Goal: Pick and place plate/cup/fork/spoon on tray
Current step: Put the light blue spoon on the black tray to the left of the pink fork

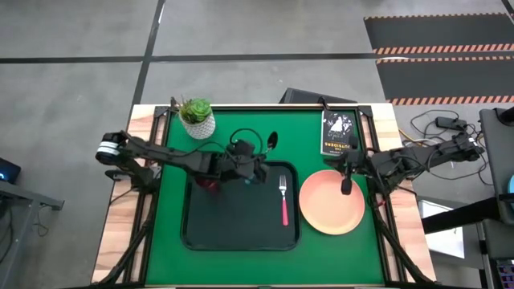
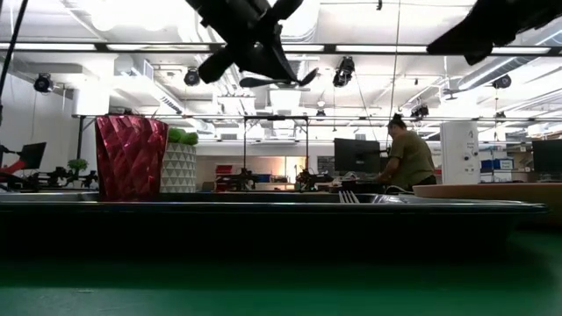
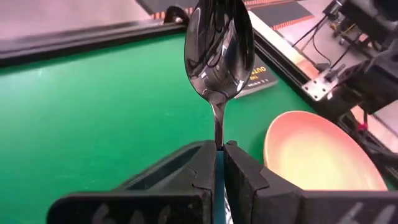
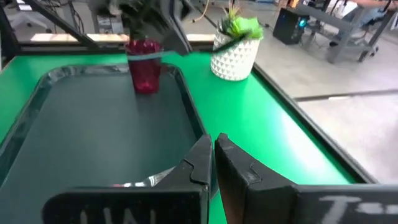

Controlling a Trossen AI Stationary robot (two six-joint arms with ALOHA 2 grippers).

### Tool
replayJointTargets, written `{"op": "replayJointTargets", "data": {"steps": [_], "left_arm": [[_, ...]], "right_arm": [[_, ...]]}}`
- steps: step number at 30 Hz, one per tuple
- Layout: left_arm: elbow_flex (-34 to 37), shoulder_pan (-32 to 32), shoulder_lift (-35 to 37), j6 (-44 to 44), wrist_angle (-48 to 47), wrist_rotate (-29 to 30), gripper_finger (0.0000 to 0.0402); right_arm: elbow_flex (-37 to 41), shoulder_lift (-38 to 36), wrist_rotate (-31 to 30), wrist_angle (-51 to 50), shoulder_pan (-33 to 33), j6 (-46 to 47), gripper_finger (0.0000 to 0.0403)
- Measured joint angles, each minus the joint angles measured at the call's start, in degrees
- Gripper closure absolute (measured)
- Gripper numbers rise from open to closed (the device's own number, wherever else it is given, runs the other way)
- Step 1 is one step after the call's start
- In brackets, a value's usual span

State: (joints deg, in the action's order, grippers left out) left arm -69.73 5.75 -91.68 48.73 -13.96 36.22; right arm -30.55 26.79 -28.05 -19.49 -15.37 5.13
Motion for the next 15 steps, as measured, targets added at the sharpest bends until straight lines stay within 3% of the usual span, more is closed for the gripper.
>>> {"op": "replayJointTargets", "data": {"steps": [6, 15], "left_arm": [[0.0, 0.2, 0.0, -3.9, 0.2, 3.3, 0.04], [0.0, -0.4, 0.0, -7.1, 0.6, 3.7, 0.04]], "right_arm": [[2.7, -0.1, 0.0, 1.3, 0.0, 3.1, 0.0394], [2.8, -0.1, 0.0, 1.8, 0.0, 3.4, 0.0394]]}}
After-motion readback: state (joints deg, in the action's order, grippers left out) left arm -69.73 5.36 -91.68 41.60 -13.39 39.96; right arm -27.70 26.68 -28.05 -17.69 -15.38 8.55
